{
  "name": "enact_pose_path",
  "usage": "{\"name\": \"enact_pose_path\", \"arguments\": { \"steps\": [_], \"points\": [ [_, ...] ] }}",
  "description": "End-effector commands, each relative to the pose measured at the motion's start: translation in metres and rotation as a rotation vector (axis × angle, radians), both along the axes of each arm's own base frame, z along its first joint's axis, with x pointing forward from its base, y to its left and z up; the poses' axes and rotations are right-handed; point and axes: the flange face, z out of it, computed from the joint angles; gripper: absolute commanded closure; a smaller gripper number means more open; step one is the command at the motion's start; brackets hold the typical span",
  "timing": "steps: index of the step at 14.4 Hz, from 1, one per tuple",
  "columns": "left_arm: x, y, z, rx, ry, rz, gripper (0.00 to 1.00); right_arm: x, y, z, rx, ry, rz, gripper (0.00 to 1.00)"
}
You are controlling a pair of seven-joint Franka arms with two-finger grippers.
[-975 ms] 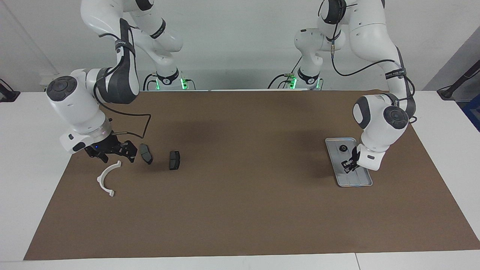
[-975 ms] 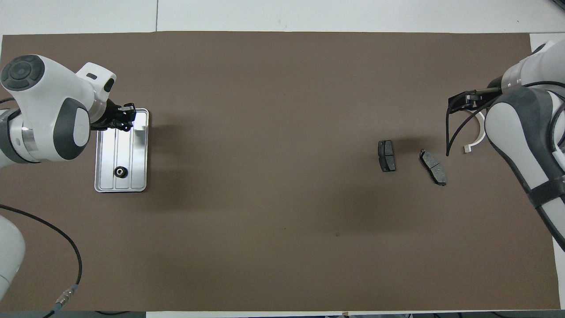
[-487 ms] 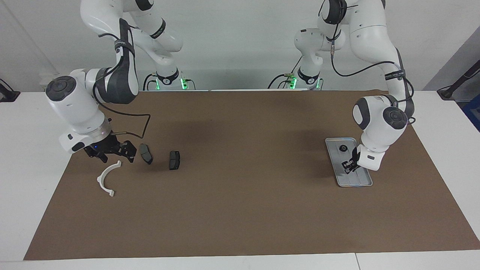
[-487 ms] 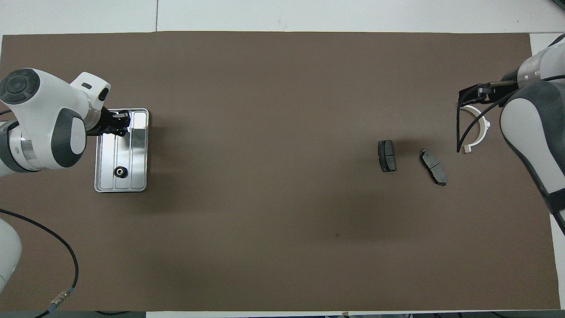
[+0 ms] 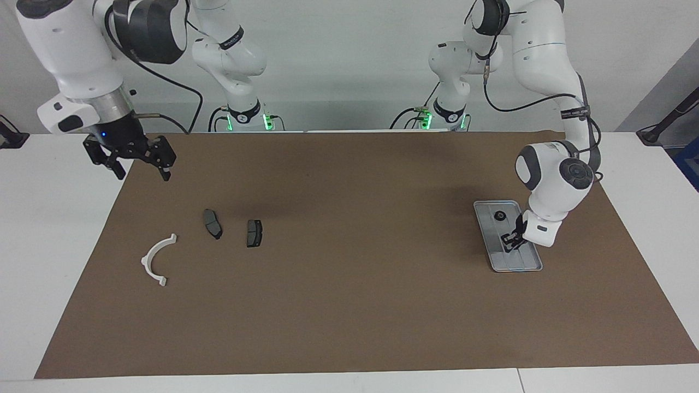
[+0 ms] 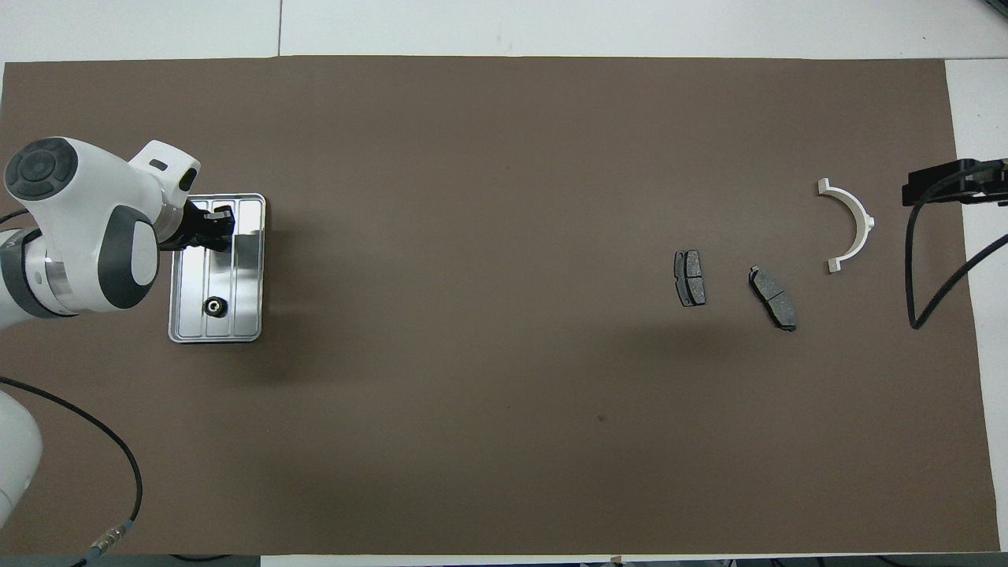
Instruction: Pick bearing gear from pile to tray
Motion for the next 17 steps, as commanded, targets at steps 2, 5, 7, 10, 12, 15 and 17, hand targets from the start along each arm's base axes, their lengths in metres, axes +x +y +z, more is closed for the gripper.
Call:
{"name": "enact_pose_path", "arguments": {
  "steps": [2, 5, 7, 10, 12, 15, 17],
  "points": [
    [-0.013, 0.003, 0.004, 0.004, -0.013, -0.017, 0.59, -0.016, 0.0, -0.018, 0.007, 0.092, 0.004, 0.0],
    [-0.009, -0.003, 0.01, 0.004, -0.013, -0.026, 0.0, -0.027, 0.0, -0.024, 0.008, 0.139, -0.001, 0.0],
    [-0.005, 0.0, 0.031, 0.003, -0.014, -0.021, 0.0, -0.027, -0.002, -0.023, 0.008, 0.137, -0.005, 0.0],
    [-0.005, 0.005, 0.099, 0.0, 0.001, -0.01, 0.0, -0.028, 0.0, -0.023, 0.009, 0.143, -0.003, 0.0],
    [-0.019, 0.006, 0.154, -0.002, 0.016, -0.005, 0.0, -0.028, -0.001, -0.024, 0.01, 0.145, -0.002, 0.0],
    [-0.042, -0.001, 0.225, -0.005, 0.059, -0.016, 0.0, -0.028, 0.0, -0.023, 0.009, 0.143, 0.0, 0.0],
    [-0.057, -0.005, 0.254, -0.007, 0.066, -0.023, 0.0, -0.028, 0.001, -0.023, 0.011, 0.143, -0.002, 0.0]
  ]
}}
